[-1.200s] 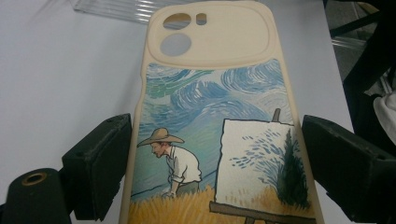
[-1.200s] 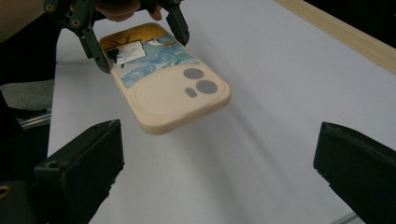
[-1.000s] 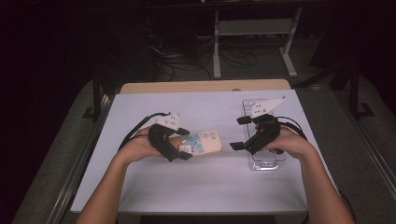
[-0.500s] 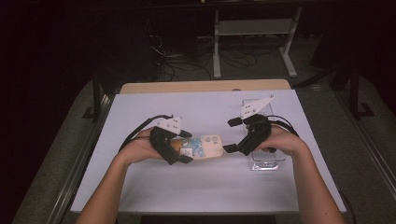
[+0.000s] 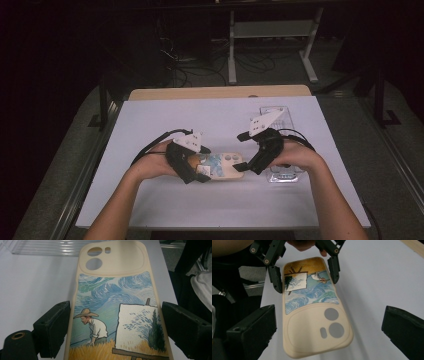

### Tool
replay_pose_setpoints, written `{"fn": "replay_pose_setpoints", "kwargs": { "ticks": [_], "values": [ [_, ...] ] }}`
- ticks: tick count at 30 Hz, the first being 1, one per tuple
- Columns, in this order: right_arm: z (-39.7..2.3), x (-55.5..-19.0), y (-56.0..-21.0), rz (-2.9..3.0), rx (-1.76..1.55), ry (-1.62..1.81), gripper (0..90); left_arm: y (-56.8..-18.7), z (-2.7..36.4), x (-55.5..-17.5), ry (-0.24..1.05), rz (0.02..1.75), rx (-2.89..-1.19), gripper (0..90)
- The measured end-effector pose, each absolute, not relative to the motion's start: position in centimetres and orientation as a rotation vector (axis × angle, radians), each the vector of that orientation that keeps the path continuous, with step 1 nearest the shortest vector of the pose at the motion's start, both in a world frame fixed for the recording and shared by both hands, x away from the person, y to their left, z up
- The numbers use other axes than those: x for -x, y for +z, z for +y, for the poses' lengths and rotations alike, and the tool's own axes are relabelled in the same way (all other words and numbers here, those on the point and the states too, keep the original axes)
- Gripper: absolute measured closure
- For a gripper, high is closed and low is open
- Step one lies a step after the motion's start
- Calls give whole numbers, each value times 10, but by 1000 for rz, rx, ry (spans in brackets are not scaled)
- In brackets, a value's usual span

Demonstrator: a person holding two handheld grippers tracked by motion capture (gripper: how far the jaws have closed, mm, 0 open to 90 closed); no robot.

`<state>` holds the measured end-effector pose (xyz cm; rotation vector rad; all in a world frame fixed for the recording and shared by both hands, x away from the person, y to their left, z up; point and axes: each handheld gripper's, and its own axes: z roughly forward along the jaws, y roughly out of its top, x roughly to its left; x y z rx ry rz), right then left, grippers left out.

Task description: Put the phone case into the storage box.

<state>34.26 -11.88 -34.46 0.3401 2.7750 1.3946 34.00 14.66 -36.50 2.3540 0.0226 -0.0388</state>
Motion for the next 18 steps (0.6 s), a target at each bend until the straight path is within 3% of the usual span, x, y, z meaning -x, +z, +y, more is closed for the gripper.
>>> {"fn": "replay_pose_setpoints", "kwargs": {
  "ticks": [18],
  "values": [
    [-98, -336, -349, 2858, -307, 1317, 0, -364, 140, -333, -39, -29, -2363, 110]
  ]
}}
